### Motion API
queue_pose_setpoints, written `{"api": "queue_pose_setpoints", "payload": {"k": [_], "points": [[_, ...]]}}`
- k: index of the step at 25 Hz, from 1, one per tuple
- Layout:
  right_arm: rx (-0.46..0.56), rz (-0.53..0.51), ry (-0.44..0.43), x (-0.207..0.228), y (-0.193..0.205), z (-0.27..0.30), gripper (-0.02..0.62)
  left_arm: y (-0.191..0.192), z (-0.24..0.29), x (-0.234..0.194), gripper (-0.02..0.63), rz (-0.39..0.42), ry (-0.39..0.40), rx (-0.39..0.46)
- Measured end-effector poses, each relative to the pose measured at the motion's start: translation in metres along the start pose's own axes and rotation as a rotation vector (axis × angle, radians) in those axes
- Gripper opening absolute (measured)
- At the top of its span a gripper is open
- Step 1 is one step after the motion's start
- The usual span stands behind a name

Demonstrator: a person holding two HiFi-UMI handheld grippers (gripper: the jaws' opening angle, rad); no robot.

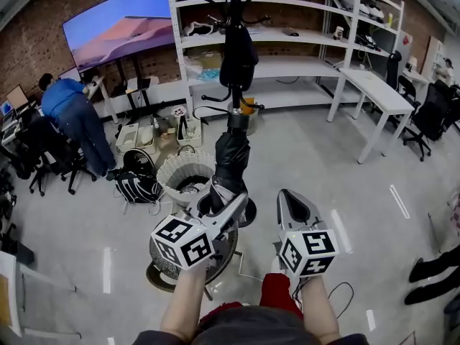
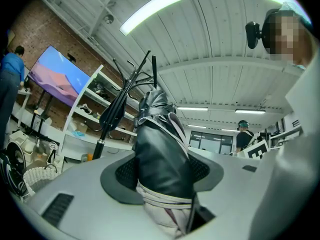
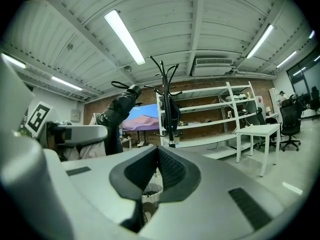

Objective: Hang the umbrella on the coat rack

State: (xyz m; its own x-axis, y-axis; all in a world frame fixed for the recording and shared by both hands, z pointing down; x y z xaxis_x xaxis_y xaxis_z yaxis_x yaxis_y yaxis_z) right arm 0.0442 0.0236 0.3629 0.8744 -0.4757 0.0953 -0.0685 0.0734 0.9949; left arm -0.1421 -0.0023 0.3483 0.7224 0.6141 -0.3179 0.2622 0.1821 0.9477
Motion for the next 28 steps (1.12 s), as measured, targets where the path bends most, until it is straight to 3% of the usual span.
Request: {"api": "queue_pose_setpoints", "payload": {"k": [3, 8, 17, 28], "points": [[0.015, -0.008, -0.017, 0.01, 0.01, 0.012, 0.018, 0.009, 0.012, -0.008, 0.232, 0.007, 0.0, 0.007], [0.008, -0.004, -0.044, 0.054, -0.022, 0.035, 0.018, -0.017, 0.061, -0.001, 0.232, 0.002, -0.017, 0.002], [0.019, -0.034, -0.133, 0.145, -0.039, 0.084, 0.018, -0.023, 0.147, -0.003, 0.23, 0.02, -0.099, 0.051], [0.075, -0.106, -0.353, 0.198, -0.09, 0.155, 0.018, -0.061, 0.218, -0.011, 0.23, 0.056, -0.239, 0.118]]}}
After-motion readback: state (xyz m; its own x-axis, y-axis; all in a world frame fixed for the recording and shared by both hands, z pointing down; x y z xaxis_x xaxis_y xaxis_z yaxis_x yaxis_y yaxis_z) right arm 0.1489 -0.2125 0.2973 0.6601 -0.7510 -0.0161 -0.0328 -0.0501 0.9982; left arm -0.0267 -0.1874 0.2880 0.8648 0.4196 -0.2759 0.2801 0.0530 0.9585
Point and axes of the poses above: the fingertips, and each gripper's own axes: z forward along the fingers, x to its right, y out of its underside, the point moved 7 cm from there along -z, backward along the fingers, and after that the axes turned 11 degrees about -y, right-handed, at the moved point
